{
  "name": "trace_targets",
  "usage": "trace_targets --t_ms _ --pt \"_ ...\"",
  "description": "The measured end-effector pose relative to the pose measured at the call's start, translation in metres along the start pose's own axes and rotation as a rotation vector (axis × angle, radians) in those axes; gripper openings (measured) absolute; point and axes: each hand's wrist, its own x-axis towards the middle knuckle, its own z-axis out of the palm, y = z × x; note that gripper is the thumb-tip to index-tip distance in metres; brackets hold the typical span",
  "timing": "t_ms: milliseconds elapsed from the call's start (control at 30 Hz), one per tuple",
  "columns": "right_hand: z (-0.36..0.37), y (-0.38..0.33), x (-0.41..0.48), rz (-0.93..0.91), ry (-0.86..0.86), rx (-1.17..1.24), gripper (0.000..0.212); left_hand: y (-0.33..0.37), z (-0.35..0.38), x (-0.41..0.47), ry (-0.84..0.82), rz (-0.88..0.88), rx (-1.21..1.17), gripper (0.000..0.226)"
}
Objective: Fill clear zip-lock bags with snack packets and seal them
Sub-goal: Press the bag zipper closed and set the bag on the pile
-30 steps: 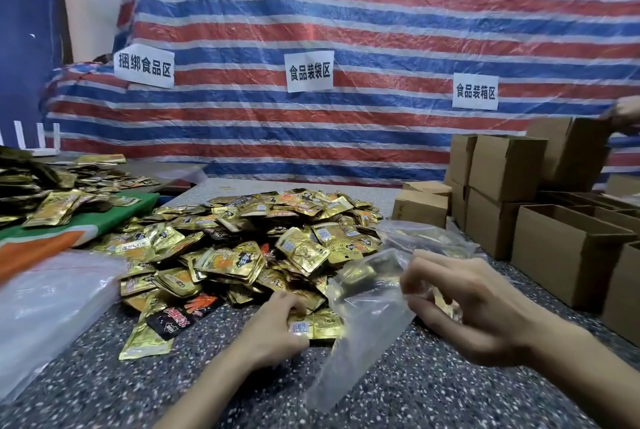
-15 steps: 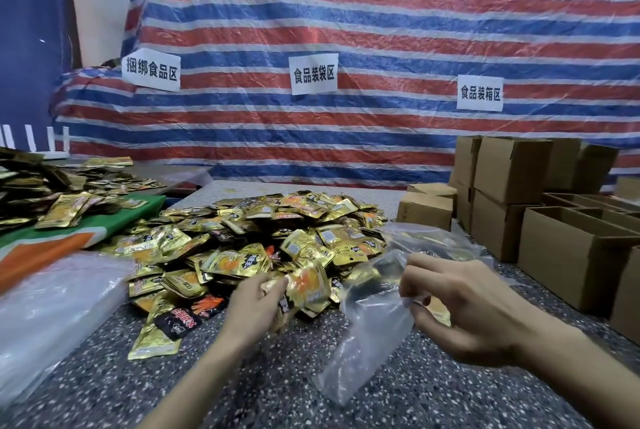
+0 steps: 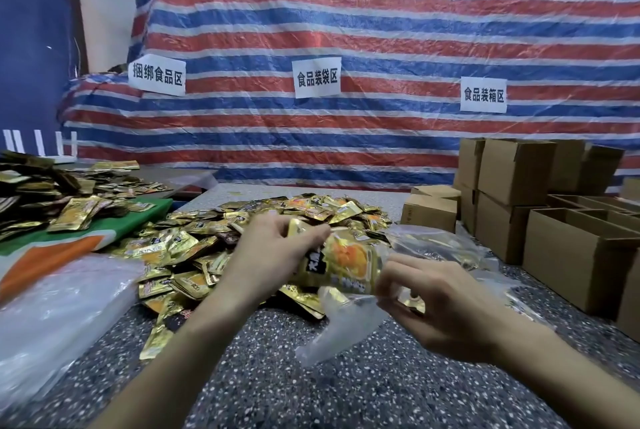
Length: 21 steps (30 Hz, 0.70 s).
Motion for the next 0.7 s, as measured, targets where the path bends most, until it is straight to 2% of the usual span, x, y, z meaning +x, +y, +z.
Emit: trace_targets --t_ms 100,233,333,467,600,700 --pt "0.001 -0.004 0.005 -0.05 0.05 0.022 0.013 -0.001 0.013 0.006 -0.109 -0.056 0.05 0.038" --pt "0.0 -0.009 0.011 -0.09 0.131 0.009 0.008 -0.004 0.021 0.013 -0.283 -0.164 0.101 0.032" --pt "-0.004 -0.009 0.012 -0.068 0.13 -0.033 0.014 -0.001 0.02 0.018 -0.257 -0.132 0.246 0.038" --pt "-0.013 -0.005 0.012 0.009 0.096 -0.121 0.028 0.011 0.017 0.031 -0.144 0.012 0.387 0.028" --pt "-0.017 -0.003 0.015 0.057 0.095 -0.162 0.027 0.021 0.014 0.047 -0.254 0.04 0.392 0.022" --pt "-0.017 -0.001 0.017 0.095 0.113 -0.125 0.016 0.021 0.006 0.059 -0.308 0.037 0.291 0.003"
